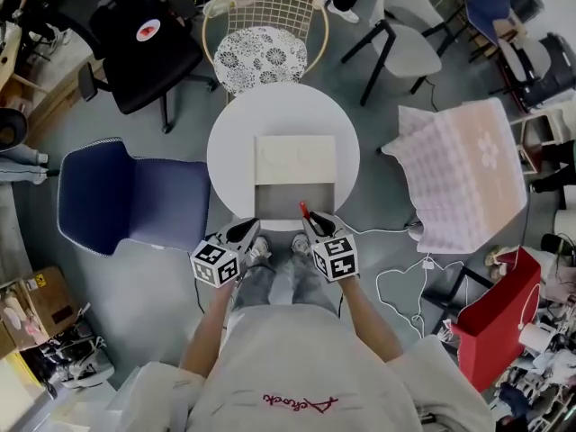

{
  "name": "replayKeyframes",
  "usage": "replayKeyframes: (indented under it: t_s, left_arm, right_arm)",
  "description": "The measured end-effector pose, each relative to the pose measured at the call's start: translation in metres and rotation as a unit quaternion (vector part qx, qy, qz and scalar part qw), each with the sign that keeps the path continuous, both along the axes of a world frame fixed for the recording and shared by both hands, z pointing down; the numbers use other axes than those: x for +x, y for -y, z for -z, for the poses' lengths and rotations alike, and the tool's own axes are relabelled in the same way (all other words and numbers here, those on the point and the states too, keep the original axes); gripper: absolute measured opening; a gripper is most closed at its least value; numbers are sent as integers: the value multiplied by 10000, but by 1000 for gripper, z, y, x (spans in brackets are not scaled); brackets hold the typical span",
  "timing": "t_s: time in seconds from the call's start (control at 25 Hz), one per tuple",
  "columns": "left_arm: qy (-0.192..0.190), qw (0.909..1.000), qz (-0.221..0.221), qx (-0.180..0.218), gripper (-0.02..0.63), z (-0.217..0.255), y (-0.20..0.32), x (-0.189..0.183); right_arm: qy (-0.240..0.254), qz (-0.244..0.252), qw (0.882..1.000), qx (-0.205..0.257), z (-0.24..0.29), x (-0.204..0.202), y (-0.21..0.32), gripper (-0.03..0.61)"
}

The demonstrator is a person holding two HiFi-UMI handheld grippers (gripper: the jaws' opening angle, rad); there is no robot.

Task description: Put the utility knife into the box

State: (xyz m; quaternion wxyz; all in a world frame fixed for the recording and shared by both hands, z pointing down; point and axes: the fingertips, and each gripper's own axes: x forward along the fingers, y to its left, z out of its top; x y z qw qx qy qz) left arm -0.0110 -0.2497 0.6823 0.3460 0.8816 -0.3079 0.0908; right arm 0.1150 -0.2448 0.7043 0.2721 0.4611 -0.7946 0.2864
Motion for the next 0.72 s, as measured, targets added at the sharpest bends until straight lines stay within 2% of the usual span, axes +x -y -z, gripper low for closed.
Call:
replayKeyframes:
  t_s: [0.2,0.32,0.4,0.48,0.56,0.72]
  left_arm:
    - [-50,9999,104,-63,11,-4,-4,-7]
    - [-74,9998,166,-51,11,-3,-3,-8]
    - [-88,9997,220,-42,11,-2,-2,-10]
    - [-93,9996,259,-46,11,-1,-3,-12]
    - [-91,9995,297,-56,11,0,-4,-15]
    - [-94,9991,401,-107,11,-3,-7,-20]
  right_arm:
    - [-306,414,9986,-94,-15,-4,-1,81]
    - [-637,913,9938,-81,-22,-6,2,81]
    - [-944,1380,9859,-88,-25,-8,3,81]
    - [-1318,1917,9726,-34,-26,-12,5,81]
    - [-1675,2475,9543,25,-30,-16,5,81]
    - [-2348,3562,9042,204,-41,-22,5,81]
